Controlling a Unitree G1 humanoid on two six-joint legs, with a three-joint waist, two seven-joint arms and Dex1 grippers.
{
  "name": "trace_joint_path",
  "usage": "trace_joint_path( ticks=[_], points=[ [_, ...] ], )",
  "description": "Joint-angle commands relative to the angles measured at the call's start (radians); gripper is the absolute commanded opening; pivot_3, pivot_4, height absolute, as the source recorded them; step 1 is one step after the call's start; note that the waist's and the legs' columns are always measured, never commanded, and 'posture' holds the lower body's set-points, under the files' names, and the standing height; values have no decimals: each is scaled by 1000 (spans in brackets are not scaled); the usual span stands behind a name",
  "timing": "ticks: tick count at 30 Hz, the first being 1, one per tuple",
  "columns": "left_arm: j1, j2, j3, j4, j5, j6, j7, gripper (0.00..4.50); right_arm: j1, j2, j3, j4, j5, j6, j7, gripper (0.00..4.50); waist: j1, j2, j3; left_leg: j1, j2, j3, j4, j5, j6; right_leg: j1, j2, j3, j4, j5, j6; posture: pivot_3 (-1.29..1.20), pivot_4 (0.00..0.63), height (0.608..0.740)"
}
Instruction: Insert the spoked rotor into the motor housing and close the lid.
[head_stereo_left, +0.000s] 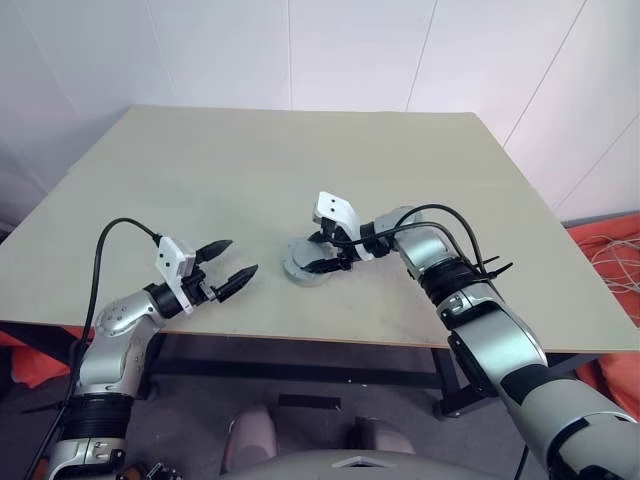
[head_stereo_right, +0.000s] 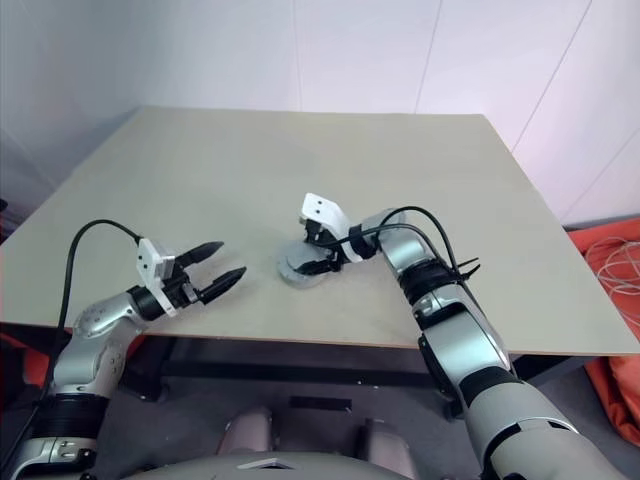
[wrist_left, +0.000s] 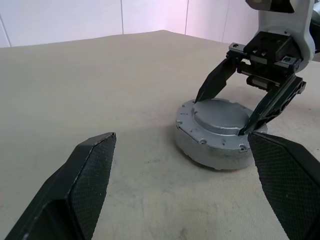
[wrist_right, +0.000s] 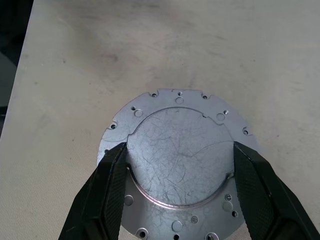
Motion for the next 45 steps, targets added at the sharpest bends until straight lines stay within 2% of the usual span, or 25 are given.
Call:
trace_joint_path(
  ticks=[1, 6, 12, 13, 15, 21, 26, 36, 45],
  points=[
    [-13, 6, 2, -31, -14, 4, 3, 4500, -5, -12, 31, 56, -48, -11, 5, 3120, 0, 0, 0, 0, 0, 0, 0, 0, 0, 0, 0, 0, 0, 0, 0, 0, 0, 740],
    [-15, 6, 1, -39, -16, 27, 13, 4500, -22, -2, 25, 82, -37, -10, 2, 3120, 0, 0, 0, 2, 0, 0, 0, 0, 0, 2, 0, 0, 0, 0, 0, 0, 0, 740],
    [-49, -20, -1, -65, -100, 154, 13, 4500, -25, 1, 26, 89, -38, -14, 0, 3120, 0, 0, 0, 3, 0, 0, 0, 0, 0, 2, 0, 0, 0, 0, 0, 0, 0, 740],
    [-55, -20, -5, -66, -115, 174, 1, 4096, -25, 1, 26, 89, -38, -14, 0, 3120, 0, 0, 0, 3, 0, 0, 0, 0, 0, 2, 0, 0, 0, 0, 0, 0, 0, 740],
    [-74, -19, -23, -52, -101, 176, -9, 3627, -25, 2, 25, 89, -37, -13, -1, 3120, 0, 0, 0, 3, 0, 0, 0, 0, 0, 2, 0, 0, 1, 0, 0, 0, 0, 740],
    [-201, -50, -138, 71, 36, 115, 8, 1706, -27, 6, 21, 94, -36, -14, -5, 3120, 1, 0, 0, 4, 0, -1, 0, 0, 0, 3, 0, 0, 1, 0, 0, 0, 0, 740],
    [-294, -96, -166, 182, 111, 27, 47, 17, -23, 8, 21, 88, -36, -13, -8, 3120, -1, 0, 0, 4, 0, -2, 0, 0, 0, 3, 0, 0, 1, 0, 0, 0, 0, 740],
    [-342, -142, -159, 257, 153, -11, 124, 0, -25, 10, 18, 76, -33, -9, -8, 3120, -1, 0, 0, 4, 0, -2, 0, 0, 0, 3, 0, 0, 0, 0, 0, 0, 0, 740],
    [-315, -118, -212, 257, 190, 102, 113, 0, -21, 13, 17, 62, -29, -4, -8, 3120, -1, 0, 0, 4, 0, -2, 0, 0, 0, 2, 0, 0, 0, 0, 0, 0, 0, 740]
  ],
)
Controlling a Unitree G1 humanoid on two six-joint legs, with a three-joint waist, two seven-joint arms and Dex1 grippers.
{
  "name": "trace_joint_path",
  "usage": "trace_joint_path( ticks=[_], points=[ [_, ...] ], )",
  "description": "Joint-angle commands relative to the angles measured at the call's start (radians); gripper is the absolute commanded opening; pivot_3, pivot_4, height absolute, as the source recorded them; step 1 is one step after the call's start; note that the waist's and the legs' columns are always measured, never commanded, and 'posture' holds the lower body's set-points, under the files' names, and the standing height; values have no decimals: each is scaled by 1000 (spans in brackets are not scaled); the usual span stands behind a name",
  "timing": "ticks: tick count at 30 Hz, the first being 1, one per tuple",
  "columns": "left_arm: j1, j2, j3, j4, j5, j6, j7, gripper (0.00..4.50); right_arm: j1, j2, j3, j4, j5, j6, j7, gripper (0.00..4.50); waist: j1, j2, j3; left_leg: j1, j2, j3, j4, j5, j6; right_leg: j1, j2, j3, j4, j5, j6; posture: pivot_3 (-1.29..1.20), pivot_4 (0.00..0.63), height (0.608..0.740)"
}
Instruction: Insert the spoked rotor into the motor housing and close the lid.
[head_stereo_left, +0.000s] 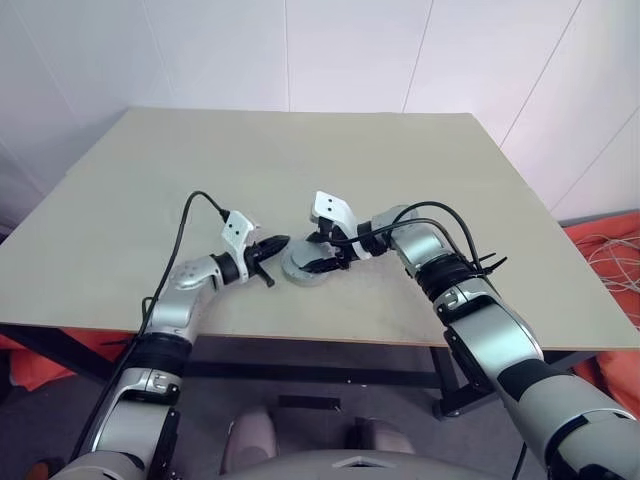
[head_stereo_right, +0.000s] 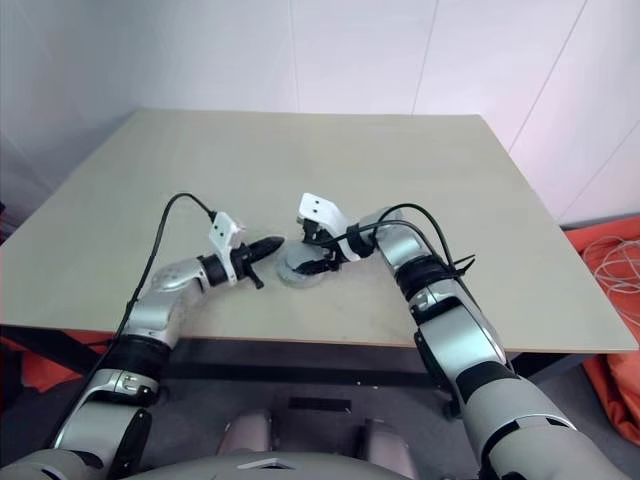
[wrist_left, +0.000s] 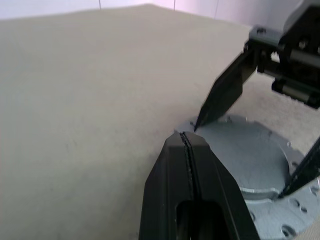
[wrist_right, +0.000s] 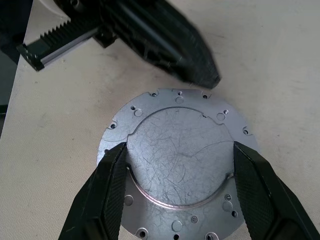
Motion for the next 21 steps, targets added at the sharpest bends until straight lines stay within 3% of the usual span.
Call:
trace_joint_path(
  ticks=[1, 16, 20, 21],
  points=[
    [-6, 16, -21, -22, 22, 33, -7, 0, 11, -3, 11, -2, -28, 16, -8, 3120, 0, 0, 0, 0, 0, 0, 0, 0, 0, 0, 0, 0, 0, 0, 0, 0, 0, 740],
    [-45, -3, -44, 5, 45, 66, -18, 0, 11, -1, 10, -4, -33, 28, -22, 3120, 0, 0, 0, 0, 0, 0, 0, 0, 0, 0, 0, 0, 0, 0, 0, 0, 0, 740],
    [-55, -7, -44, 11, 45, 67, -22, 0, 13, -2, 7, -12, -24, 50, -1, 4482, 1, 0, 0, -1, 0, -1, 0, 0, 0, 0, 0, 0, 0, 0, 0, 0, 0, 740],
    [-59, -9, -43, 10, 42, 68, -23, 0, 14, -2, 6, -17, -22, 52, 1, 4482, 2, 0, 0, -1, 0, -1, 0, 0, 0, 0, 0, 0, 0, 0, 0, 0, 0, 740]
  ],
)
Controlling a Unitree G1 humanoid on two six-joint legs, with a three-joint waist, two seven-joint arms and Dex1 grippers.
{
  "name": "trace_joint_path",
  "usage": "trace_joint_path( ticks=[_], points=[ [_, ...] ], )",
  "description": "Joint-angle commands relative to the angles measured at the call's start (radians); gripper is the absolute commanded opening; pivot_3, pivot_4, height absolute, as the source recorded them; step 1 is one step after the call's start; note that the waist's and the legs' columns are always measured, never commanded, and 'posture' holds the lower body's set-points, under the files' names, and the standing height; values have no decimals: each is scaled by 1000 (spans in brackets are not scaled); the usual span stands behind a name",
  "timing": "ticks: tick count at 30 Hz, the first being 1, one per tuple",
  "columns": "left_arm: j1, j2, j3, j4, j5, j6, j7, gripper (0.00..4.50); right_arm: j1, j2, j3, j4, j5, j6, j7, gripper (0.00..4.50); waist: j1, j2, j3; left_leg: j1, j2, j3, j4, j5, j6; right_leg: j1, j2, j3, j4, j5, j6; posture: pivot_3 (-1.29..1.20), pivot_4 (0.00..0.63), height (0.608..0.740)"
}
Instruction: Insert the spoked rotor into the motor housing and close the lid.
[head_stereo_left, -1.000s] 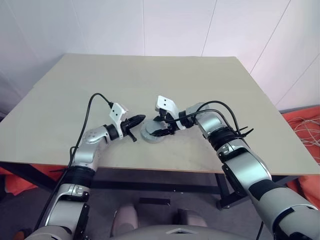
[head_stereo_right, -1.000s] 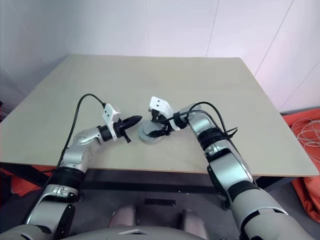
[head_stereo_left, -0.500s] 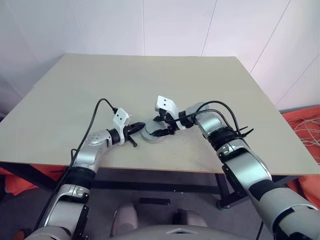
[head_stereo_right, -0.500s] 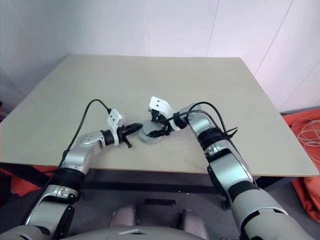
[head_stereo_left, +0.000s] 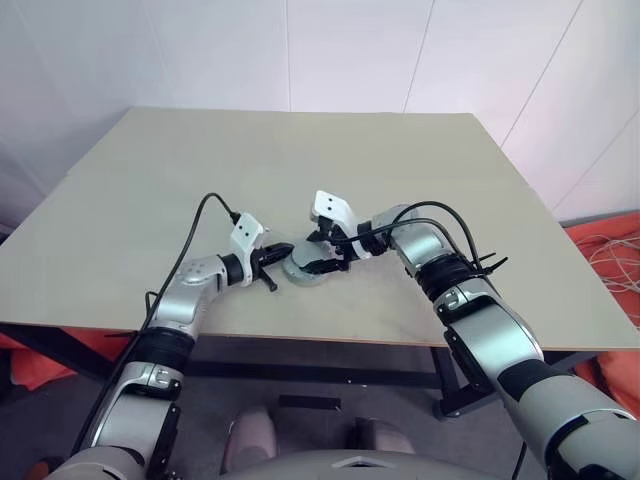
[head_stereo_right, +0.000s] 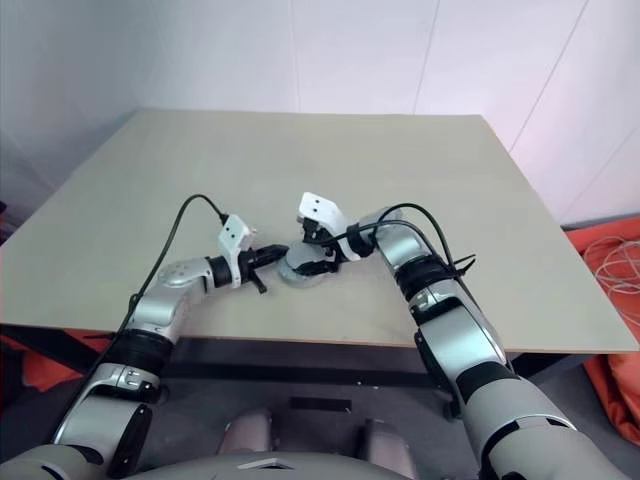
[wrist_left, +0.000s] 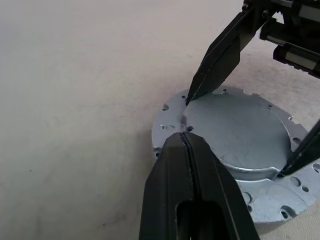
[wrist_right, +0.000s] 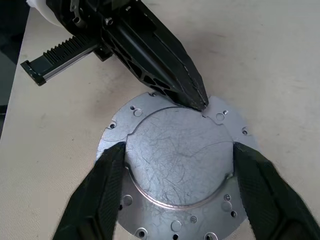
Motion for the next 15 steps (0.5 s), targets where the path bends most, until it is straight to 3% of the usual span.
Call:
trace_joint_path(
  ticks=[1, 7, 15],
  points=[
    [-28, -9, -12, 0, 0, 8, -15, 0, 13, -2, 10, -9, -17, 25, 6, 4482, 2, 0, 0, 0, 0, 0, 0, 0, 0, 0, 0, 0, 0, 0, 0, 0, 0, 740],
    [-31, -9, -13, -3, -1, 16, -24, 0, 16, -7, -1, -45, -6, 42, 8, 4482, 3, 0, 0, -3, 0, 0, 0, 0, 1, -1, -1, 0, -2, 0, 0, 0, 0, 740],
    [-35, -13, -16, -5, 0, 14, -33, 0, 32, -88, -87, -261, 110, 210, 84, 4482, 7, 0, 0, -6, -1, 0, -1, -1, 1, -3, -1, 0, -4, 0, 0, 0, 0, 740]
  ],
)
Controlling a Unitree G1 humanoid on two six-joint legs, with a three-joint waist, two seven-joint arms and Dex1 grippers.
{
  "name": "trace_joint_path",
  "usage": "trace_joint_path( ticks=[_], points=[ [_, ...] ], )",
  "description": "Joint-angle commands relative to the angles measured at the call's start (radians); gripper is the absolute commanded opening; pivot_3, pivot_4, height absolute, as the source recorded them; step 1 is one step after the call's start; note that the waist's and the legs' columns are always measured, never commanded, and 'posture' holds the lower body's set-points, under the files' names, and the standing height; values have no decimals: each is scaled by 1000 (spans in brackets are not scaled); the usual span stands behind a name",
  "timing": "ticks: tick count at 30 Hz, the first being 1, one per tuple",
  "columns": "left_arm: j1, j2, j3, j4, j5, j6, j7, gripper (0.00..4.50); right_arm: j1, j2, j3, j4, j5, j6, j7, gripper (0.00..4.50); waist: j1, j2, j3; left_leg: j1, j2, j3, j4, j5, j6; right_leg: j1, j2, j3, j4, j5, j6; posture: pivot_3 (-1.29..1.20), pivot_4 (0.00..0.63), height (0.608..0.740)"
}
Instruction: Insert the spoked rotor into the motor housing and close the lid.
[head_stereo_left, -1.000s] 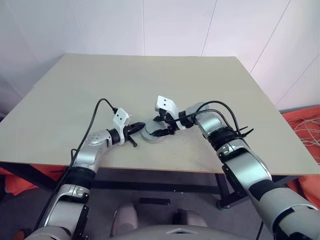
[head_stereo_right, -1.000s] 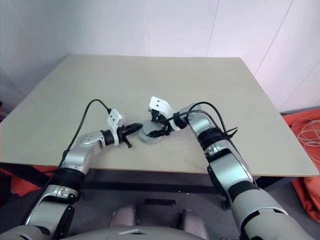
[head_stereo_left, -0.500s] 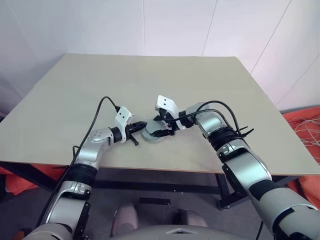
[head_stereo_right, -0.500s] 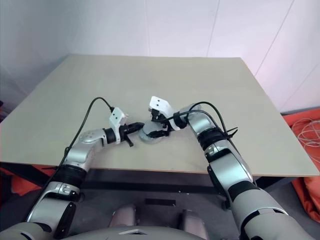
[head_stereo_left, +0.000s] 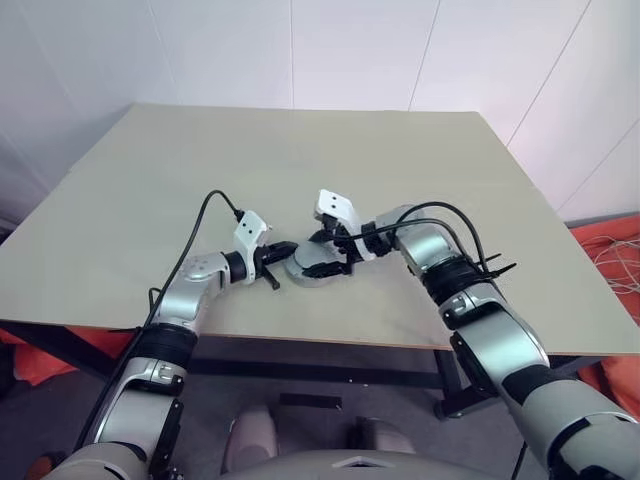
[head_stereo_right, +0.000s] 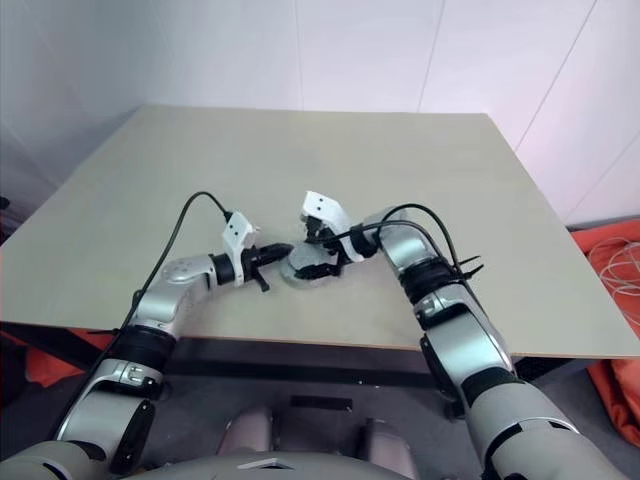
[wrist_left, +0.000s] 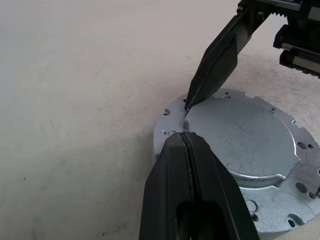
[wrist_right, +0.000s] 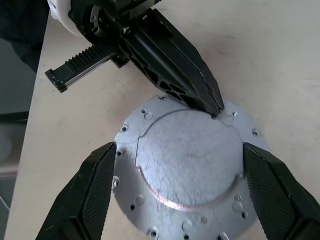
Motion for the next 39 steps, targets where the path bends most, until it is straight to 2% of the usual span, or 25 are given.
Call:
trace_joint_path(
  ticks=[1, 3, 8, 12, 15, 19, 24, 27, 39],
  points=[
    [-16, -5, -14, -10, 1, -3, -17, 0, -10, -44, -88, -114, 82, 90, 19, 4482, 0, 0, 0, 0, 0, 0, 0, 0, 0, 0, 0, 0, 0, 0, 0, 0, 0, 740],
    [-15, -6, -16, -12, 2, -4, -21, 0, -10, -63, -143, -144, 136, 181, 10, 4482, 0, 0, 0, 0, 0, 0, 0, 0, 0, 0, 0, 0, 0, 0, 0, 0, 0, 740],
    [-10, -4, -23, -20, 6, -8, -29, 0, -22, -77, -335, -89, 244, 441, -167, 4482, 1, 0, 0, 0, 0, 1, 0, 0, 0, 0, 0, 0, -1, 0, 0, 0, 0, 740],
    [-5, 1, -26, -28, 7, -8, -39, 0, -46, -90, -453, -11, 300, 783, -320, 4482, 2, 0, 0, 0, 0, 1, -1, 1, -1, 0, 0, 0, -2, 0, 0, 0, 0, 740],
    [-4, 3, -27, -32, 9, -11, -45, 0, -27, -128, -466, -11, 362, 1003, -306, 4482, 3, 1, 0, 0, -1, 1, -2, 1, -2, 0, 0, 0, -4, 0, 0, 0, 0, 740],
    [-4, 4, -29, -32, 12, -13, -51, 0, 36, -153, -441, -66, 394, 1057, -311, 4482, 9, 1, 0, -1, 0, 1, -4, 1, -2, 1, 0, -1, -7, 0, 0, 0, 0, 740],
    [-4, 3, -30, -34, 9, -11, -58, 0, 43, -122, -498, -78, 466, 1185, -347, 4482, 12, 1, 0, -1, 0, 1, -5, 1, -2, 1, 0, -1, -9, 0, 0, 0, 0, 740],
    [-3, 1, -31, -38, 9, -9, -57, 0, 24, -80, -545, -8, 465, 1235, -411, 4482, 18, 1, 0, -1, 0, 2, -6, 1, -2, 1, 0, -2, -10, 0, 0, 0, 0, 740],
    [0, 10, -19, -51, 2, -6, -54, 0, 3, 67, -699, 79, 485, 1190, -562, 4482, 18, 2, 0, 2, 0, 3, -9, 3, -5, 2, 0, -2, -11, 0, 0, 0, 0, 740]
  ],
)
